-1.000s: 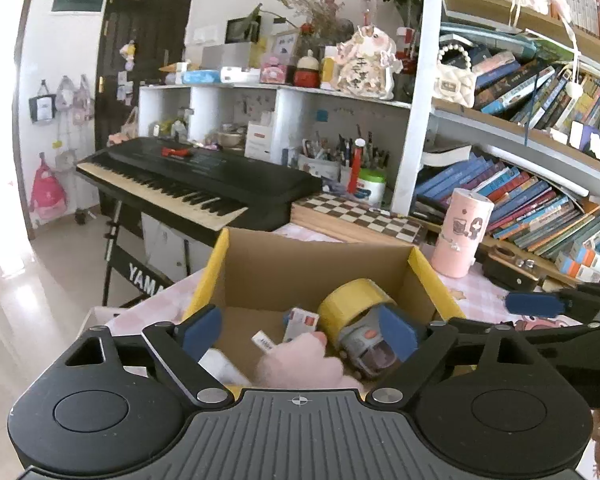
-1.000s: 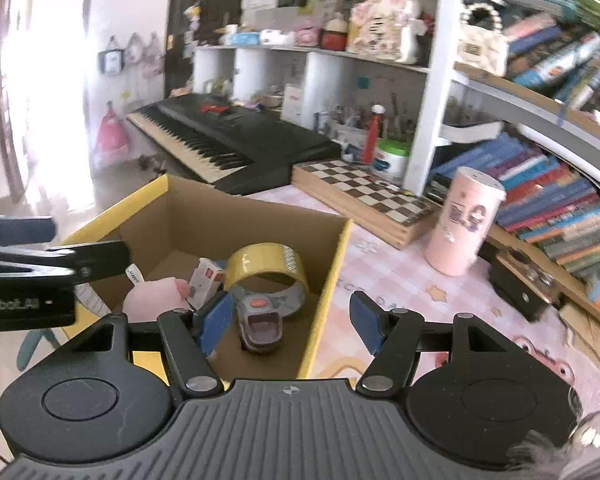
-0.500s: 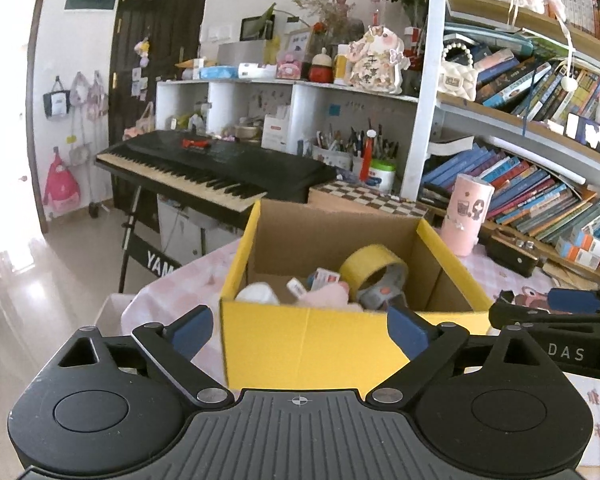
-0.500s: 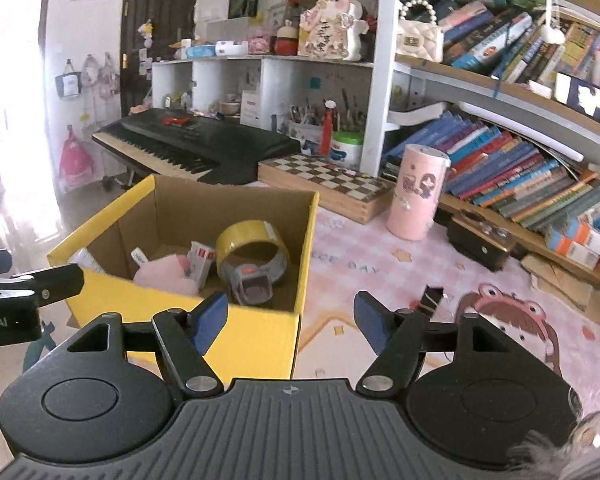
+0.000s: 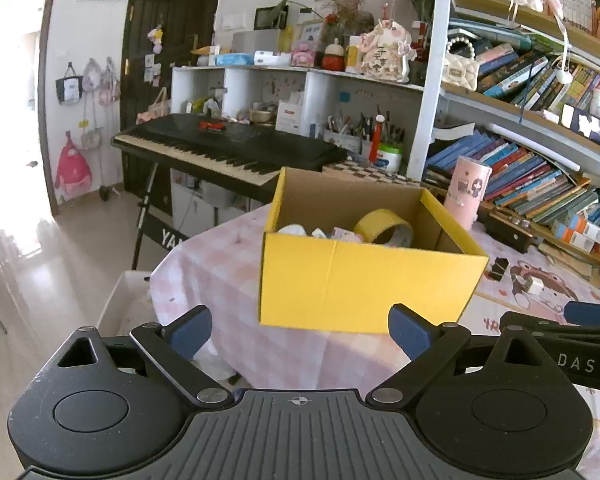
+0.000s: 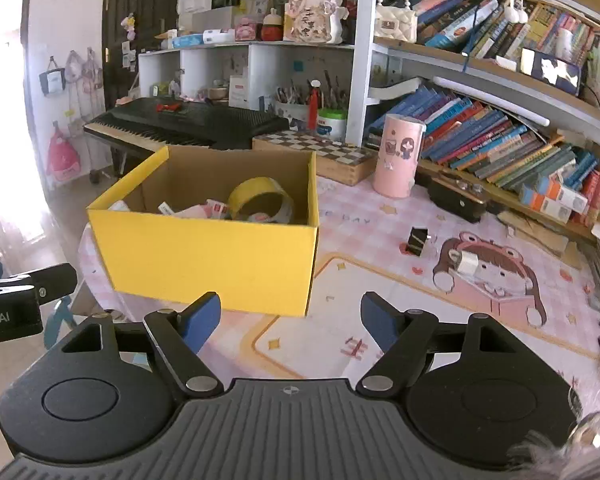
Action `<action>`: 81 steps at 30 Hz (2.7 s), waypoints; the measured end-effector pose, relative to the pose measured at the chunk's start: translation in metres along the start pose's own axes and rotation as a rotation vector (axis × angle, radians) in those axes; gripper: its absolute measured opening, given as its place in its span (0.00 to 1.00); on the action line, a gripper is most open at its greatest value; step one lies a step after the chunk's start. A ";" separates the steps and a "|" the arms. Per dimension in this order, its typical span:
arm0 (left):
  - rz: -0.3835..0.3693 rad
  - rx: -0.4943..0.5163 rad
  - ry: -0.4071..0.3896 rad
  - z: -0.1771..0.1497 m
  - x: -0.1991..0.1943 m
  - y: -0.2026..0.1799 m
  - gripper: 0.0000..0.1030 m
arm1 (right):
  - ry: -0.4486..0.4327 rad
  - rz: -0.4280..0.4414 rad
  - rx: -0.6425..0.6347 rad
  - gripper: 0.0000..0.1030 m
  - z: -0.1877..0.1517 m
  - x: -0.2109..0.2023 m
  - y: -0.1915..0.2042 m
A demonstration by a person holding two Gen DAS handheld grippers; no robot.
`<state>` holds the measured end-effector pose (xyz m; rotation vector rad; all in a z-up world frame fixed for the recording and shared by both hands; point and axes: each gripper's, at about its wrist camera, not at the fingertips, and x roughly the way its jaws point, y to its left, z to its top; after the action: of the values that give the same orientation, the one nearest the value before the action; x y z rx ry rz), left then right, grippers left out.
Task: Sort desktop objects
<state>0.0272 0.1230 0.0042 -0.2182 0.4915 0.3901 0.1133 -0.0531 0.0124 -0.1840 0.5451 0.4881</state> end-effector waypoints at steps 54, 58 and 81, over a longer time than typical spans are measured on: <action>-0.170 0.188 0.076 -0.035 -0.018 -0.054 0.98 | 0.092 -0.133 0.136 0.91 -0.069 -0.051 -0.031; -0.180 0.185 0.079 -0.034 -0.015 -0.060 0.98 | 0.098 -0.137 0.132 0.91 -0.067 -0.048 -0.037; -0.251 0.237 0.095 -0.032 0.004 -0.108 0.98 | 0.111 -0.201 0.179 0.91 -0.068 -0.041 -0.083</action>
<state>0.0617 0.0176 -0.0132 -0.0675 0.5911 0.0747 0.0932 -0.1618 -0.0196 -0.0934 0.6679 0.2325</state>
